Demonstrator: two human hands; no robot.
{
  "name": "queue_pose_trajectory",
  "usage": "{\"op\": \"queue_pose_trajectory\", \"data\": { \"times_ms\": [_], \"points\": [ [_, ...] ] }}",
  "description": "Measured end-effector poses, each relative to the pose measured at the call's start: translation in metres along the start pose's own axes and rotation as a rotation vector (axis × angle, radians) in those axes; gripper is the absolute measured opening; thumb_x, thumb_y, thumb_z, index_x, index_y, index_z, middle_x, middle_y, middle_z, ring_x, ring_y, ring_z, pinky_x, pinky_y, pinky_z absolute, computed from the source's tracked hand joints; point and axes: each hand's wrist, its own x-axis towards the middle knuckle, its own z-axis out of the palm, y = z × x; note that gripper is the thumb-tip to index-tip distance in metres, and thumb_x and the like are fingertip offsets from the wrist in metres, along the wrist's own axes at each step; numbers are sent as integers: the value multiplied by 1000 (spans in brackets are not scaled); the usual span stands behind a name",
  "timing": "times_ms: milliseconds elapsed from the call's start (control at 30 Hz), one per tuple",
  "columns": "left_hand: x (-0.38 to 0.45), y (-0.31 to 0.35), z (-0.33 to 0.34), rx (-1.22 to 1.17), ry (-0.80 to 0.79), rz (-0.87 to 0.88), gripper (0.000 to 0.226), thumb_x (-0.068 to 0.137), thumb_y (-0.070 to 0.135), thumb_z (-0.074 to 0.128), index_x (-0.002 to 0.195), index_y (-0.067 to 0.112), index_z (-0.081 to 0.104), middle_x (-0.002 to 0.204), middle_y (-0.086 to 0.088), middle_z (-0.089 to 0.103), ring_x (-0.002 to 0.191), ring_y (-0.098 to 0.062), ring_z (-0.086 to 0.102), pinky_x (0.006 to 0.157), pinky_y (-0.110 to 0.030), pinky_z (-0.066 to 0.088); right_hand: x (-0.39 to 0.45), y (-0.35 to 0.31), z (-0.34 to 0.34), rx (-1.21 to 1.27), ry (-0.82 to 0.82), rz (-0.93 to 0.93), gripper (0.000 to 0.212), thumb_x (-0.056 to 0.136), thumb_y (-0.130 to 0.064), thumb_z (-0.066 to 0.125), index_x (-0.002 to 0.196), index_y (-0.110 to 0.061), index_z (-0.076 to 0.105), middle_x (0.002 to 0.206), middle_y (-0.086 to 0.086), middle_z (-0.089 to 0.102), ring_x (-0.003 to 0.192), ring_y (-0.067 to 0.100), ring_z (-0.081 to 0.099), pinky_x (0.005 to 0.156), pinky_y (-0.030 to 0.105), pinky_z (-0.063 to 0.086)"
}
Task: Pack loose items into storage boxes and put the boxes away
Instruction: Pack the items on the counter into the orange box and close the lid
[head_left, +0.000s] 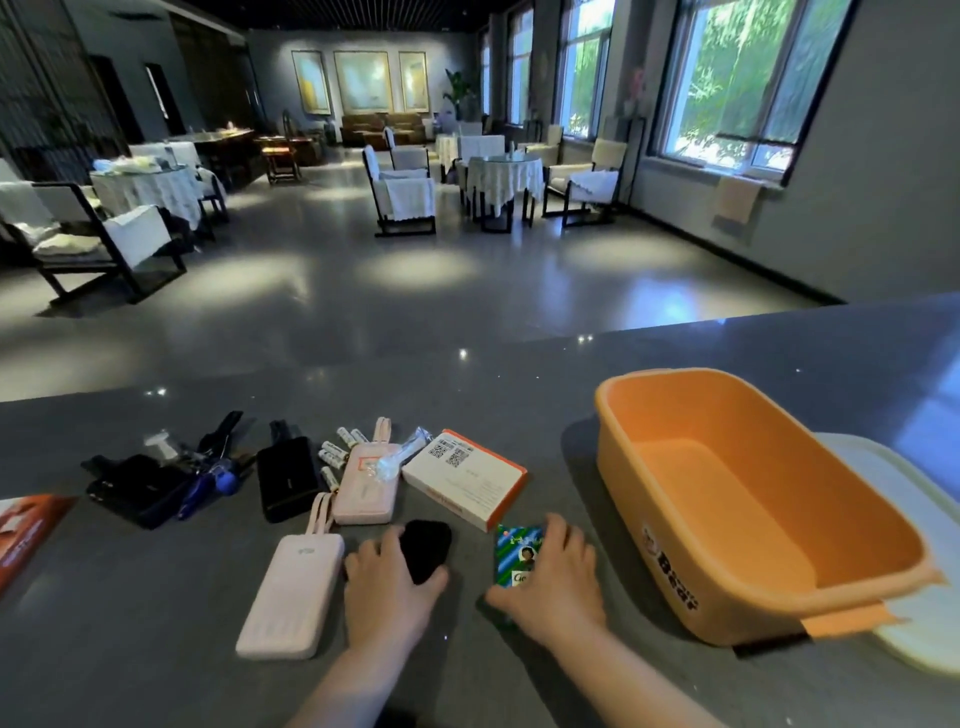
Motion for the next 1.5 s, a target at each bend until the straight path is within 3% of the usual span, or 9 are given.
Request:
{"op": "queue_pose_trajectory", "data": {
  "times_ms": [200, 400, 533, 733, 900, 1133, 1233, 1367, 1500],
  "points": [
    [-7, 19, -11, -270, -11, 101, 60, 74, 41, 73, 126, 19, 52, 119, -9, 57, 112, -30, 47, 94, -39, 39, -28, -10, -32, 50, -25, -9, 99, 59, -47, 79, 138, -26, 23, 135, -2, 40, 127, 18, 36, 105, 30, 39],
    [1, 78, -45, -430, 83, 250, 62, 76, 33, 74, 130, 15, 49, 126, -11, 52, 120, -29, 39, 99, -40, 33, -57, -20, -132, 152, 281, -264, 81, 58, -43, 71, 129, -39, 33, 115, -18, 43, 106, 5, 43, 86, 22, 40],
    [-3, 118, -51, -475, 129, 333, 60, 74, 34, 74, 128, 19, 50, 122, -4, 51, 119, -24, 39, 100, -37, 33, -12, 35, -196, 129, 450, -188, 72, 63, -40, 77, 123, -33, 40, 114, -12, 49, 102, 8, 49, 81, 25, 45],
    [-16, 173, -27, -509, 159, 320, 63, 75, 43, 72, 129, 24, 47, 119, 1, 48, 118, -21, 39, 100, -39, 37, 75, 96, -208, -167, 128, -3, 73, 74, -45, 74, 133, -24, 36, 111, -2, 50, 91, 12, 56, 59, 17, 46],
    [-22, 231, -12, -524, 178, 369, 60, 78, 48, 66, 131, 31, 42, 118, 12, 41, 112, -8, 32, 92, -28, 34, 133, 114, -189, -356, -2, -12, 70, 82, -46, 67, 138, -20, 34, 121, 5, 50, 98, 20, 58, 70, 27, 56],
    [-26, 261, 10, -503, 137, 330, 61, 79, 50, 63, 132, 35, 39, 115, 15, 40, 108, -2, 27, 91, -25, 34, 172, 140, -161, -574, -209, 26, 86, 82, -50, 62, 148, -17, 18, 141, 14, 35, 117, 30, 52, 97, 44, 49],
    [-24, 268, 13, -503, 97, 329, 63, 79, 50, 64, 134, 37, 36, 114, 18, 38, 109, -1, 27, 89, -23, 33, 171, 137, -162, -594, -217, 15, 74, 88, -48, 56, 147, -15, 26, 140, 12, 41, 118, 29, 51, 98, 41, 47],
    [-19, 271, 13, -554, 25, 348, 59, 80, 52, 63, 132, 42, 36, 111, 26, 40, 113, 1, 32, 87, -20, 35, 152, 120, -189, -37, -69, -169, 35, 100, -44, 39, 126, -25, 54, 122, -2, 57, 101, 12, 56, 82, 27, 48],
    [-20, 272, 8, -759, -165, 323, 38, 82, 52, 61, 111, 61, 38, 115, 26, 54, 112, 4, 52, 92, -22, 46, 110, 102, -209, 850, -376, -213, 35, 99, -49, 41, 122, -32, 62, 116, -9, 68, 108, 7, 63, 97, 36, 48]
  ]
}}
